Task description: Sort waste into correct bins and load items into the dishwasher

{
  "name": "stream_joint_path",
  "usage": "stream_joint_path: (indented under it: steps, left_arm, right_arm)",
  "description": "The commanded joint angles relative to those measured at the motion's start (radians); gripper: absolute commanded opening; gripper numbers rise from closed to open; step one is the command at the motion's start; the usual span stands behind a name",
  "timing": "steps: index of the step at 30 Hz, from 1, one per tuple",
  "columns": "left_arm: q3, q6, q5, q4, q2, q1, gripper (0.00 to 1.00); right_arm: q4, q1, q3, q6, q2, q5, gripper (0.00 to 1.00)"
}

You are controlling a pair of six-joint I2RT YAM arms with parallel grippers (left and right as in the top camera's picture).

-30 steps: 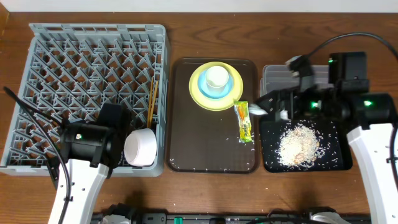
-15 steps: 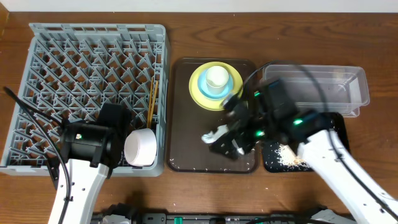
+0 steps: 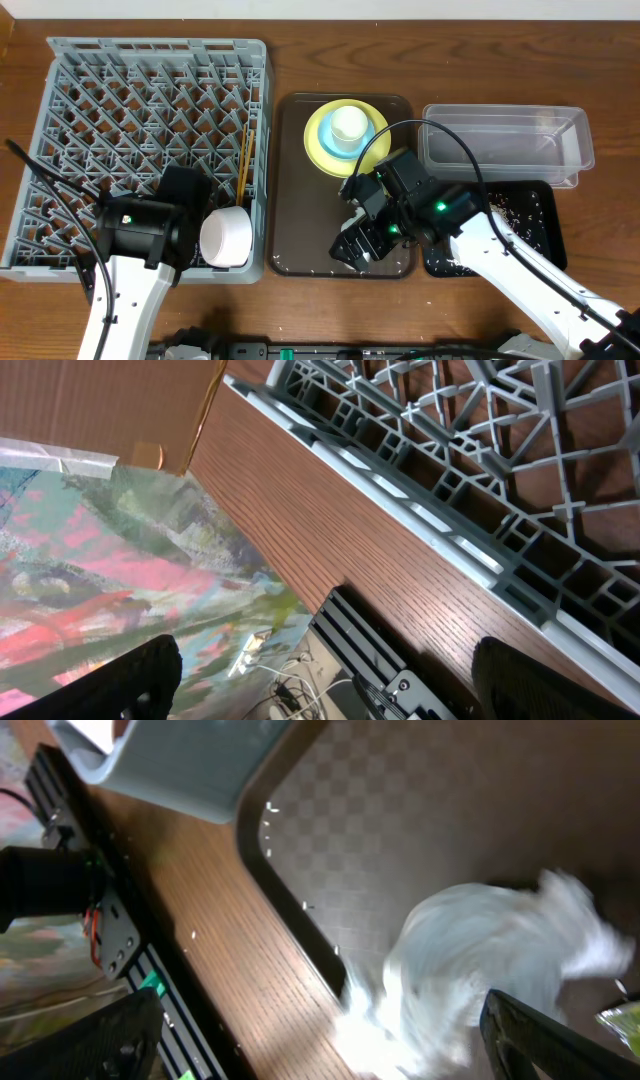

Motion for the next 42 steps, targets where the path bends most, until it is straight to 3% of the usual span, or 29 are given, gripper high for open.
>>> stream_joint_path:
  steps: [1, 11, 15, 21, 27, 33, 34, 37, 42]
  left_arm:
    - [0.002, -0.008, -0.004, -0.074, -0.003, 0.003, 0.94]
    - [0.002, -0.008, -0.004, -0.074, -0.003, 0.003, 0.93]
    - [0.002, -0.008, -0.004, -0.074, -0.003, 0.003, 0.93]
    - [0.002, -0.008, -0.004, -0.074, -0.003, 0.003, 0.94]
    - [0.002, -0.008, -0.004, -0.074, -0.003, 0.003, 0.94]
    - [0.002, -0.008, -0.004, -0.074, -0.003, 0.003, 0.93]
    - [0.002, -0.008, -0.004, -0.074, -0.003, 0.003, 0.93]
    - [0.002, -0.008, -0.004, -0.074, -0.003, 0.003, 0.93]
    - [0.002, -0.008, -0.004, -0.074, -0.003, 0.003, 0.93]
  right_arm:
    - [-0.005, 0.004, -0.003, 0.031, 0.004, 0.030, 0.99]
    - [-0.067, 0.006, -0.005, 0.031, 0.004, 0.100, 0.99]
    - [-0.169, 0.006, -0.010, 0.052, 0.005, 0.295, 0.99]
    - [-0.251, 0.005, -0.012, 0.245, 0.011, 0.639, 0.99]
    - [-0.212, 0.006, -0.012, 0.245, 0.020, 0.563, 0.99]
    - [-0.214, 0.006, -0.012, 0.245, 0.031, 0.563, 0.84]
    - [-0.216, 0.006, -0.012, 0.245, 0.034, 0.563, 0.84]
    - [-0.222, 0.006, -0.014, 0.245, 0.040, 0.563, 0.99]
    - [-0.180, 0.019, -0.019, 0.253, 0.068, 0.544, 0.98]
